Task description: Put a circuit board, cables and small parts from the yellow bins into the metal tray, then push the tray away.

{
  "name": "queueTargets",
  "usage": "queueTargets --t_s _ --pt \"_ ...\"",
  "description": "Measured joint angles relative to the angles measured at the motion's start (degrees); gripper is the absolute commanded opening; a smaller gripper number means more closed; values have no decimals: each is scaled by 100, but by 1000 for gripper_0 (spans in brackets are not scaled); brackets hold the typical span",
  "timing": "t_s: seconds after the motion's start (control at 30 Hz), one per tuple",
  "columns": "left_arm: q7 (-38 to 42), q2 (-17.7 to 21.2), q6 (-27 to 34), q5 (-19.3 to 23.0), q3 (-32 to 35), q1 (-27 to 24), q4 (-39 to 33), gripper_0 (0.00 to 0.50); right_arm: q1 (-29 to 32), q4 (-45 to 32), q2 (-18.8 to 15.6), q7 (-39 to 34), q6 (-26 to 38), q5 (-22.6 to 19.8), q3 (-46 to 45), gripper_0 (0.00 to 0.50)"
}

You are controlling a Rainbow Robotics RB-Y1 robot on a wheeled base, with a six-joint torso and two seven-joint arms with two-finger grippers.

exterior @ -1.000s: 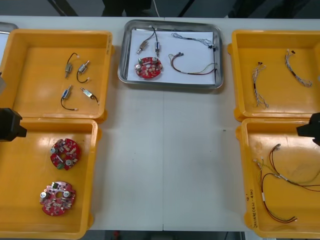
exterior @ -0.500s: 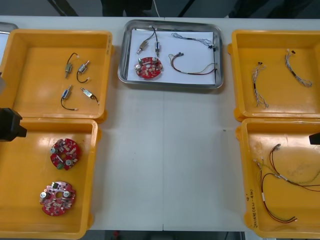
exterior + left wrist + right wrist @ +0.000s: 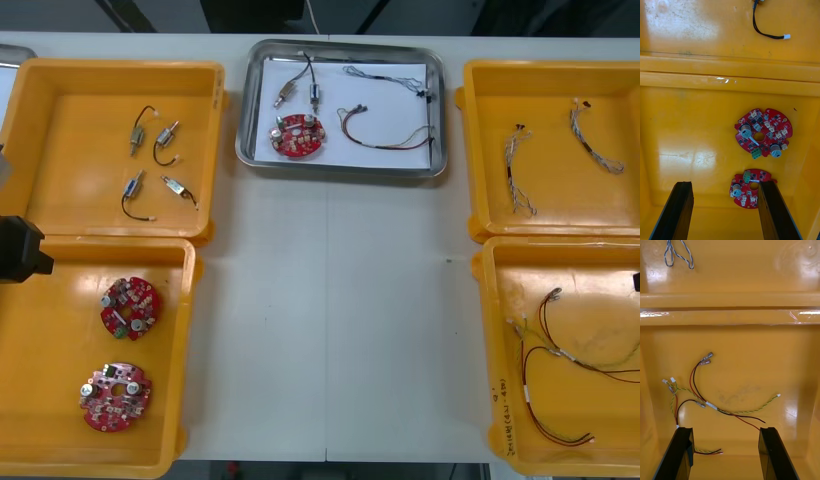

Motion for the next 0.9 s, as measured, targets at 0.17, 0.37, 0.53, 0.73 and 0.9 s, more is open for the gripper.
queueTargets --t_s 0.17,0.37,0.53,0.73,0.9 --pt "0 0 0 0 0 0 0 500 1 102 0 -22 0 44 -9 500" --pt "0 0 0 0 0 0 0 500 26 113 0 -22 0 44 -9 500" --pt "0 0 0 0 0 0 0 500 28 114 0 -23 0 44 -9 500" --pt "0 0 0 0 0 0 0 500 29 115 0 -23 0 44 -9 500" --pt "0 0 0 0 0 0 0 500 29 115 0 -23 0 44 -9 500"
